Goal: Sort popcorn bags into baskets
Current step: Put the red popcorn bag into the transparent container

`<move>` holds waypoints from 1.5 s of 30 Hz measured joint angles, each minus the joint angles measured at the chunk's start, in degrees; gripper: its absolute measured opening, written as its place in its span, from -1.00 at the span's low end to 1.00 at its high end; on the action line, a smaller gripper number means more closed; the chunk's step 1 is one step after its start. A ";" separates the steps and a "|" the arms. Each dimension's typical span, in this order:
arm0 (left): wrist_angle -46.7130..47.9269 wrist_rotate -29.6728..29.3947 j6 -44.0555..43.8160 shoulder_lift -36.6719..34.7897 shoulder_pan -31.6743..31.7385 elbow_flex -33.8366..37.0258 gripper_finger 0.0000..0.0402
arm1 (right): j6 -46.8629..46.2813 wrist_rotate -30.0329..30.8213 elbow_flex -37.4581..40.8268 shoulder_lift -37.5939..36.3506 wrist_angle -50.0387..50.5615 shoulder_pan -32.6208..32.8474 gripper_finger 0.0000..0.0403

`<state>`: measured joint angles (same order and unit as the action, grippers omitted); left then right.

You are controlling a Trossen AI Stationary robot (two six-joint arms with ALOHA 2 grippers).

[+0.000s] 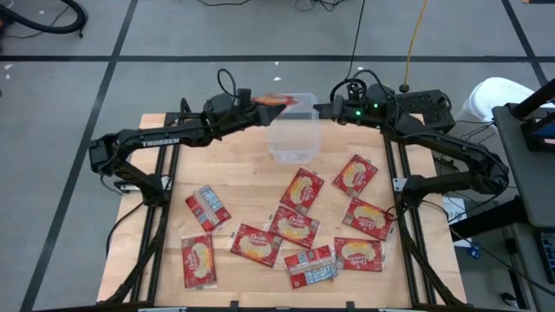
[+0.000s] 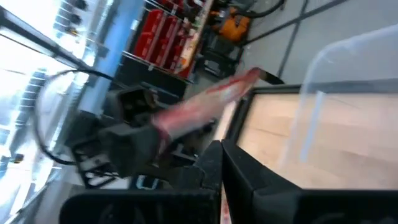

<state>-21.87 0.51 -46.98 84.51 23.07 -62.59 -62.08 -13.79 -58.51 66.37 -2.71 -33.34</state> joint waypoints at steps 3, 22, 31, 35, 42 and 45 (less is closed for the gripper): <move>-0.59 3.30 1.92 -0.17 1.16 0.00 -0.11 | 1.15 -2.37 0.01 0.19 0.44 -0.76 -1.00; 3.81 9.99 -1.80 0.81 5.53 0.00 -0.90 | 4.74 -11.97 0.01 0.17 3.07 -8.07 -1.00; 4.87 9.99 -0.01 0.81 5.79 0.00 -0.88 | -0.03 -15.28 -0.60 0.22 -1.53 -10.42 -1.00; 10.71 9.65 -0.04 0.81 6.17 0.00 -0.88 | 1.16 -15.25 -8.06 2.29 -0.36 -7.96 -1.00; 19.83 7.51 -0.02 0.81 7.85 0.00 -0.63 | 20.70 -19.70 -36.55 17.24 28.67 -6.58 -1.00; 22.14 6.75 -0.85 0.81 8.72 0.00 -0.46 | 32.29 -20.62 -48.92 25.44 43.22 -6.54 -1.00</move>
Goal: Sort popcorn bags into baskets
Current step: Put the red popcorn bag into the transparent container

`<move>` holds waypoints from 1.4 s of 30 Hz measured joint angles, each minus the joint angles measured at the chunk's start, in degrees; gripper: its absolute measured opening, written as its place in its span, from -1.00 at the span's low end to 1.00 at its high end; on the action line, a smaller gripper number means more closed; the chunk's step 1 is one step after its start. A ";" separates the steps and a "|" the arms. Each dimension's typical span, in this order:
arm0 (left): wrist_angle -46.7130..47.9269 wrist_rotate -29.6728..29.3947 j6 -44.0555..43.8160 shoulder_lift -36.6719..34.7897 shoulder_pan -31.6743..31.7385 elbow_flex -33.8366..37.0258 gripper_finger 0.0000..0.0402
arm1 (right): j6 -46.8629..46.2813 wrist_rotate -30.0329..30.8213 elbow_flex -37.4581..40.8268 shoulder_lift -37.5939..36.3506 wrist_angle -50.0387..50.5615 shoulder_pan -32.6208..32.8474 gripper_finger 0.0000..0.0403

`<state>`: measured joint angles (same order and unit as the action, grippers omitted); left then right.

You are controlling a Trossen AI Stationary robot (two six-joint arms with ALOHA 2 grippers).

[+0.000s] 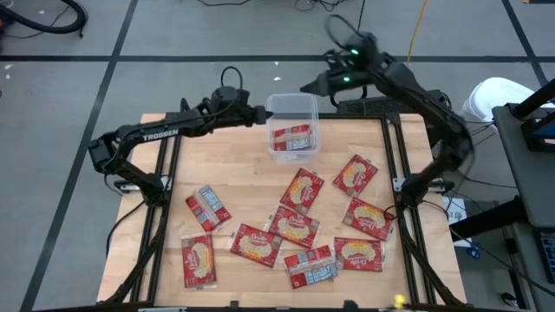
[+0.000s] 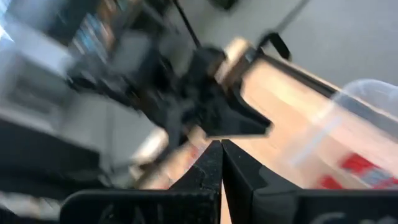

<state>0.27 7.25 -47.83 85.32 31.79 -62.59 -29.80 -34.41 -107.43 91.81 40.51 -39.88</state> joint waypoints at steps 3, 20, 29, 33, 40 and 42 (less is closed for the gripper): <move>1.80 0.03 -2.50 0.00 0.82 0.00 -0.33 | 9.71 0.01 -8.74 7.39 10.21 -0.20 -0.97; 12.54 2.62 0.36 0.00 4.34 0.02 -0.26 | 45.67 25.37 -15.42 27.11 25.58 2.67 -0.12; 13.28 7.77 9.00 0.12 8.10 0.02 -0.25 | 62.25 31.08 -15.42 31.85 25.29 5.25 0.12; 12.91 7.82 9.85 1.82 8.15 0.04 -0.25 | 62.29 31.83 -15.42 32.95 25.46 5.15 0.12; 9.62 11.79 7.69 6.26 6.75 0.09 -0.25 | 61.57 31.55 -14.38 33.71 26.31 3.92 0.12; 7.97 11.86 7.16 7.03 6.23 0.09 -0.25 | 61.57 31.42 -13.09 33.69 26.25 3.58 0.12</move>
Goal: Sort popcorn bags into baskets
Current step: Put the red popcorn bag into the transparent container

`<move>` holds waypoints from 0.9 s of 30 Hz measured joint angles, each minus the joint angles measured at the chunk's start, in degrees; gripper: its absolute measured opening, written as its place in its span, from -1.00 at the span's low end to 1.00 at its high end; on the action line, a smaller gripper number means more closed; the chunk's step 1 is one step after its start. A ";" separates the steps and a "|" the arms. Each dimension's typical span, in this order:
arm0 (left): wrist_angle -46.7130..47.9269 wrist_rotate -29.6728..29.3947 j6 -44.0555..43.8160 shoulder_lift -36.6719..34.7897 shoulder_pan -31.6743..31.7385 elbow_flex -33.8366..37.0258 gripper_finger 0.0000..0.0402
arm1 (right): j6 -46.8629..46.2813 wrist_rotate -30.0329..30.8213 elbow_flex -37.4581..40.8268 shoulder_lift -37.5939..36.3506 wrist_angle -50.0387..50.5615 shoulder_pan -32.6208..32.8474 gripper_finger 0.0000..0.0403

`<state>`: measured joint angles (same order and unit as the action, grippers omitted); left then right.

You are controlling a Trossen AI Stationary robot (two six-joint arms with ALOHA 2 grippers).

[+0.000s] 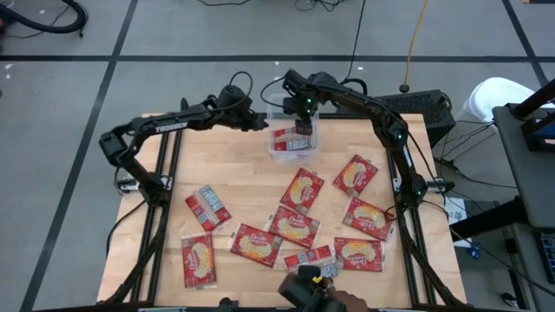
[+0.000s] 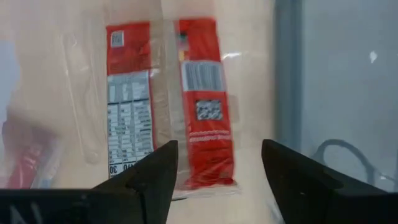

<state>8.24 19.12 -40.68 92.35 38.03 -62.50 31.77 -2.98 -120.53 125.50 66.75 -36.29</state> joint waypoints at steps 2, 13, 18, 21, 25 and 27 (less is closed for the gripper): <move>-1.72 -0.02 -0.84 0.76 -0.39 0.00 -0.25 | 0.00 -0.19 1.66 0.04 -0.20 -0.31 0.13; -6.40 -1.14 -3.98 3.35 -0.69 0.00 -0.25 | 0.21 -1.45 5.63 0.01 -1.39 0.46 0.24; -6.55 -1.06 -1.94 4.11 -0.69 0.00 -0.25 | 0.39 0.06 9.17 0.01 -2.84 1.16 0.20; -6.52 -1.05 -0.98 4.08 -0.77 0.00 -0.25 | 0.42 1.45 11.11 0.01 -3.91 1.44 0.18; -6.49 -1.01 -0.99 4.08 -0.77 0.00 -0.25 | -0.18 2.98 11.95 -0.09 -4.71 1.65 0.18; -6.48 -1.01 -0.83 4.08 -0.77 0.00 -0.26 | -0.89 5.15 11.95 -0.09 -5.34 1.91 0.18</move>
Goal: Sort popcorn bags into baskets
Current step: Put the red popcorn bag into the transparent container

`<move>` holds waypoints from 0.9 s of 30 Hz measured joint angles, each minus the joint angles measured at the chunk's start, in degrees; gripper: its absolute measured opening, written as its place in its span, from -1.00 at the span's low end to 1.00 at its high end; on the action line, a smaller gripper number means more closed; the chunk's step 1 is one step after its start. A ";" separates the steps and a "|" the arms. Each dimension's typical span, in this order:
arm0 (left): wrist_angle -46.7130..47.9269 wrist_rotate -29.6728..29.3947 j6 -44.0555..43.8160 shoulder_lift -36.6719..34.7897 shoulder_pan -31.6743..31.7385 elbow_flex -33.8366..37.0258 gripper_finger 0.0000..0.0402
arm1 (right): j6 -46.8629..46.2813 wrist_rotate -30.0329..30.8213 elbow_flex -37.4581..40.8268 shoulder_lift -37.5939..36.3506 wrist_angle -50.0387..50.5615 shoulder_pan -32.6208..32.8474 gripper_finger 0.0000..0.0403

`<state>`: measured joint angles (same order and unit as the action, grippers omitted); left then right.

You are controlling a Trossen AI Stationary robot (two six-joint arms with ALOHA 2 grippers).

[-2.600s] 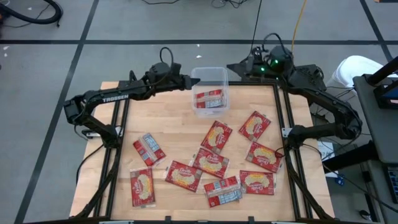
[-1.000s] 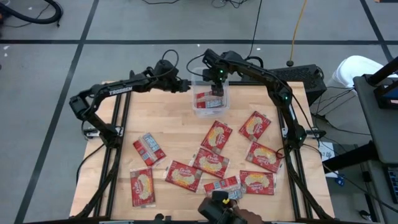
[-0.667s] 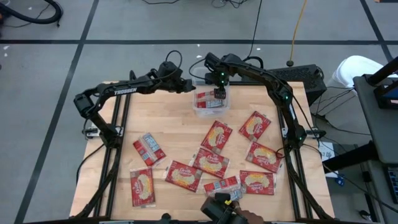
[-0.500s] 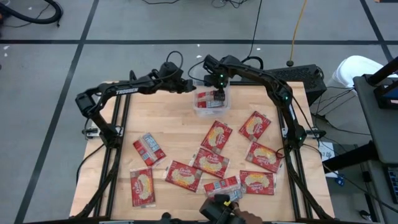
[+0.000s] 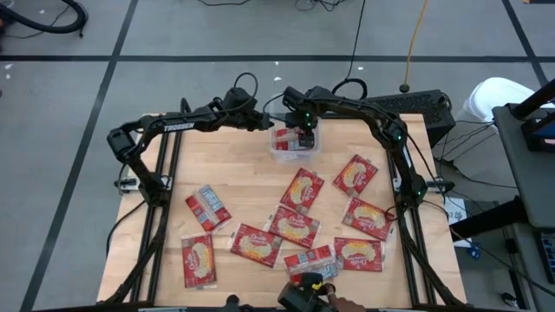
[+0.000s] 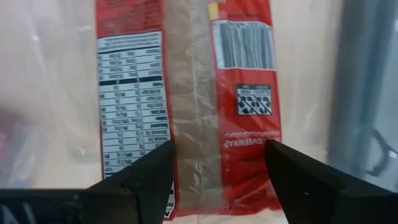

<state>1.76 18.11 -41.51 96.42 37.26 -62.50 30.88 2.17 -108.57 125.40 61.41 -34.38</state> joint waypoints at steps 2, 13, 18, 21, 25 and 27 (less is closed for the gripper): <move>0.04 0.00 0.29 0.00 -0.04 0.00 -0.25 | 0.00 1.80 0.02 -0.21 -0.49 0.19 0.18; 0.06 0.02 0.68 0.00 -0.11 0.00 -0.26 | -1.51 4.97 -0.72 -0.28 -0.30 0.50 0.25; 0.18 0.96 0.93 0.00 -0.11 -0.02 -0.26 | -1.69 0.94 -0.05 -0.28 -0.31 0.51 0.23; 0.22 1.45 1.75 0.00 -0.11 -0.02 -0.26 | -1.04 -0.75 0.76 -0.33 -0.33 0.53 0.22; 0.24 1.66 2.01 0.00 -0.15 -0.02 -0.26 | -1.03 -3.41 1.73 -0.35 -0.14 0.76 0.22; 0.24 1.70 2.02 0.00 -0.15 -0.02 -0.26 | -0.76 -3.57 1.81 -0.35 -0.17 1.03 0.22</move>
<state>2.00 19.81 -39.48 96.42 37.10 -62.52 30.12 -1.40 -106.76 125.05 61.24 -33.35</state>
